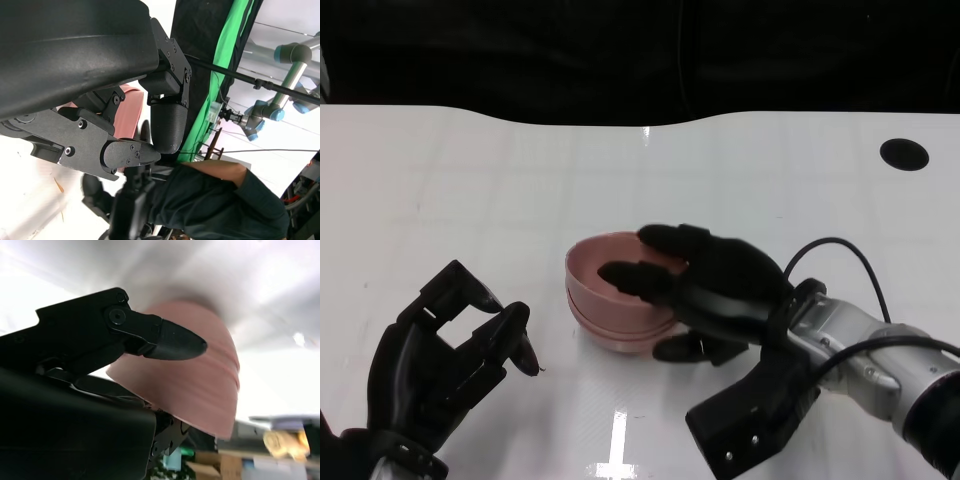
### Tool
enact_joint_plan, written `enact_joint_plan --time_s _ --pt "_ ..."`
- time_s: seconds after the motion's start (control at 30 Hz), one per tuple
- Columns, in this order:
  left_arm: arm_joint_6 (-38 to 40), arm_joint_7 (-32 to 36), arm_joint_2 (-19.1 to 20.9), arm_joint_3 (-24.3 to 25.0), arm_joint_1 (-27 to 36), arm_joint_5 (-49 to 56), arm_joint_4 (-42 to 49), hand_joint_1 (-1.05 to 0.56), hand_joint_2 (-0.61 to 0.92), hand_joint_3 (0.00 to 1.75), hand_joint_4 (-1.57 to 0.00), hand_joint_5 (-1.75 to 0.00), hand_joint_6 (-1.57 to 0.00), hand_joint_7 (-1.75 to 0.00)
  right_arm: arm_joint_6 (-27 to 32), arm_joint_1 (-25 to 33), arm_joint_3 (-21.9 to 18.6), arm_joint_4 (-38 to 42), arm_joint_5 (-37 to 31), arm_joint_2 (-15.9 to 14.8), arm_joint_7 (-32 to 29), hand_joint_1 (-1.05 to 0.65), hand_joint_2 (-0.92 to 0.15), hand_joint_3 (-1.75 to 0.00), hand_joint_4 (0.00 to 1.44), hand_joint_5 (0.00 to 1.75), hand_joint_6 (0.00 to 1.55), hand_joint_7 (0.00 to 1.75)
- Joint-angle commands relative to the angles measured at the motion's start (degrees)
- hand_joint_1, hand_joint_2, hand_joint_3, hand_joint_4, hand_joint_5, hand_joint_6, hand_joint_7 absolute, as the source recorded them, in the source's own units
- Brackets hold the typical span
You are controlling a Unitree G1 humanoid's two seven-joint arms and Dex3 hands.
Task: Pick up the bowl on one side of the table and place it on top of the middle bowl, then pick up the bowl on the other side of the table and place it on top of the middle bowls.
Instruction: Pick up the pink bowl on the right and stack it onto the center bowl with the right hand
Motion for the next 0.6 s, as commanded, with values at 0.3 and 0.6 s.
enact_joint_plan --time_s 0.3,0.6 --pt "-0.80 0.45 0.93 0.41 -0.48 1.50 1.17 -0.19 0.86 0.43 -0.91 -1.75 -0.60 -1.75 1.97 1.82 1.02 -0.62 -1.02 -0.91 1.17 -0.98 -0.92 -1.04 0.00 0.00 0.00 0.00" --pt "-0.33 -0.26 0.71 0.56 -0.61 0.46 1.02 -0.18 0.88 0.41 -0.91 -1.75 -0.60 -1.75 1.50 2.60 -0.27 -2.96 -0.46 -1.78 -1.69 -0.96 -0.92 -1.03 0.00 0.00 0.00 0.00"
